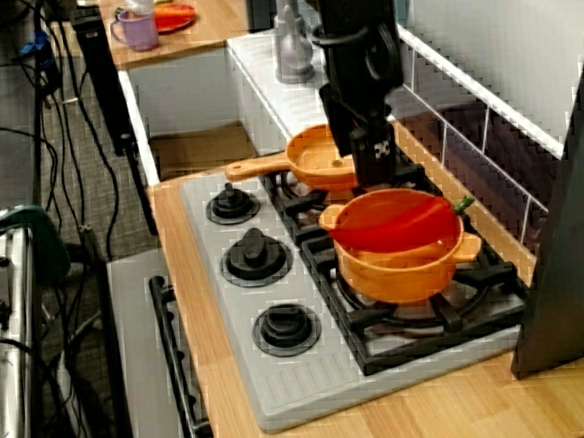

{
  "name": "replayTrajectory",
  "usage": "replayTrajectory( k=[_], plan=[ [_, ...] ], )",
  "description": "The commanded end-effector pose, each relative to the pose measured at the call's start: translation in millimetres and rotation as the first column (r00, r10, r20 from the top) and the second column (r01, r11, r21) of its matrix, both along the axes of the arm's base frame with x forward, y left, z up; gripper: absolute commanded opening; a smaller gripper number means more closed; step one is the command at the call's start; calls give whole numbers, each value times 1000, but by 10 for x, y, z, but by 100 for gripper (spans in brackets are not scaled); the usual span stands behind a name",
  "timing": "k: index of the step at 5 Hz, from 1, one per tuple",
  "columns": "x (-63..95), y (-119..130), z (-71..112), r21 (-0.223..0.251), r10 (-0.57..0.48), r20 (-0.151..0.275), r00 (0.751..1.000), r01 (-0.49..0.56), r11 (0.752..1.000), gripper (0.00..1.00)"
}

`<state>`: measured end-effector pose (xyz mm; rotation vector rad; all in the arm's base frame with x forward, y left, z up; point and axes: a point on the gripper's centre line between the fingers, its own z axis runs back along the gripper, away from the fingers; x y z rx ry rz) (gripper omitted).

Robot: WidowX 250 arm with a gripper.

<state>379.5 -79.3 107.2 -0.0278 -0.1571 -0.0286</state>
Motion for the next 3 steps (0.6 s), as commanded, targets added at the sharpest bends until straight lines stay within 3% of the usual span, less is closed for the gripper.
replayTrajectory(
  k=[1,3],
  plan=[
    [13,-41,120,-8,0,41,999,0,1000,100],
    [22,-61,46,-9,12,23,1000,-12,1000,100]
  ],
)
